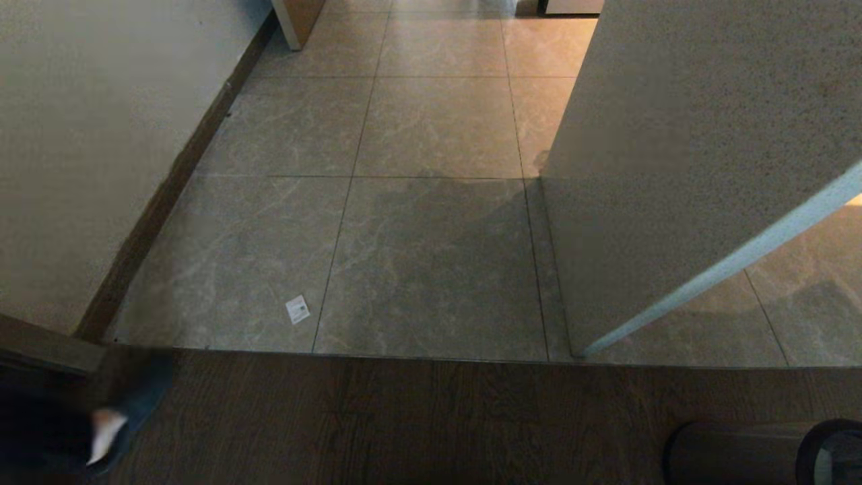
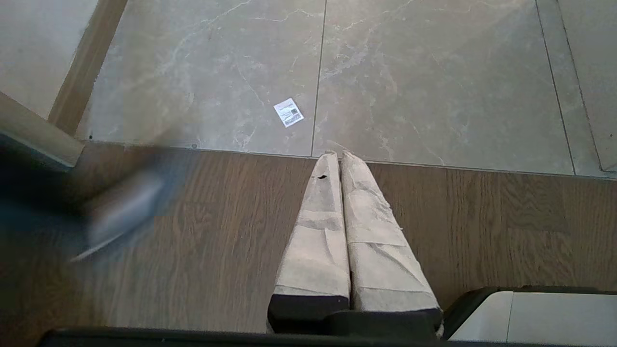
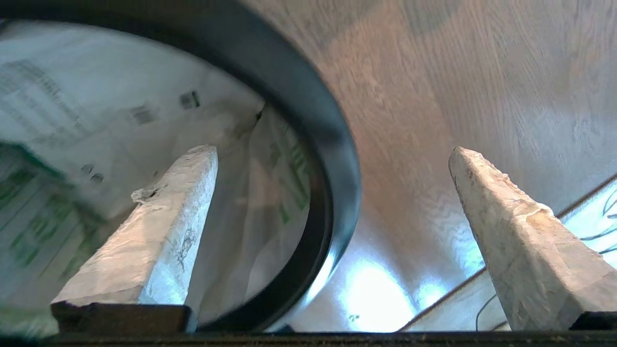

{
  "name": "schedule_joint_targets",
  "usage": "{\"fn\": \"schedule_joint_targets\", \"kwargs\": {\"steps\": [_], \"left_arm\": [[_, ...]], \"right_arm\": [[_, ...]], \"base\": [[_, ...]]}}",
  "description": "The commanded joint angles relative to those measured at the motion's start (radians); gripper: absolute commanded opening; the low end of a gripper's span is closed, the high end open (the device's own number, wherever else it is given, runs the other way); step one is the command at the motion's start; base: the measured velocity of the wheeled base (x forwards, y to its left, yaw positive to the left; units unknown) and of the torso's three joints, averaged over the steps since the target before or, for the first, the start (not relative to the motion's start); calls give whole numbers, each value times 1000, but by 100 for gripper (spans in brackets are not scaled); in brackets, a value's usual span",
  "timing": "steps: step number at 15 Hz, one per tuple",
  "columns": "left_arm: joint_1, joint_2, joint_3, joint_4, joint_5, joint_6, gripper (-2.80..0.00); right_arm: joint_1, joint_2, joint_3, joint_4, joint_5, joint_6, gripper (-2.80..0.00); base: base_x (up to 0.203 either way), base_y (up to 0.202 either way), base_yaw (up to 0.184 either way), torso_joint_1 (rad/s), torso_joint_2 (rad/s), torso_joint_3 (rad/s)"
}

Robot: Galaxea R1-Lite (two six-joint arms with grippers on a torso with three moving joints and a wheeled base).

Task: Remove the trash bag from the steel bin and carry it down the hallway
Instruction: Place the outer trash can on the ground

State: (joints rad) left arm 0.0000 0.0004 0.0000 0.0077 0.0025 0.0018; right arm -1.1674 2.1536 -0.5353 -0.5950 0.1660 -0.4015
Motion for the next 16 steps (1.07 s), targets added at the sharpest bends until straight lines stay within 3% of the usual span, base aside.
{"fn": "schedule_joint_targets", "kwargs": {"steps": [1, 6, 9, 14, 15, 16], "left_arm": [[0, 0, 0, 0, 1, 0, -280], [0, 0, 0, 0, 1, 0, -280], [0, 0, 0, 0, 1, 1, -280], [0, 0, 0, 0, 1, 1, -280], [0, 0, 0, 0, 1, 1, -280], [0, 0, 0, 0, 1, 0, -280]], "right_arm": [[-2, 61, -16, -48, 3, 0, 0], [-18, 148, -62, -132, 16, 2, 0], [-20, 181, -64, -166, 110, 6, 0], [-23, 204, -60, -232, 172, 5, 0], [-24, 207, -61, -233, 172, 1, -280], [-23, 210, -61, -237, 169, -3, -280]], "base": [[0, 0, 0, 0, 0, 0], [0, 0, 0, 0, 0, 0], [0, 0, 0, 0, 0, 0], [0, 0, 0, 0, 0, 0], [0, 0, 0, 0, 0, 0], [0, 0, 0, 0, 0, 0]]}}
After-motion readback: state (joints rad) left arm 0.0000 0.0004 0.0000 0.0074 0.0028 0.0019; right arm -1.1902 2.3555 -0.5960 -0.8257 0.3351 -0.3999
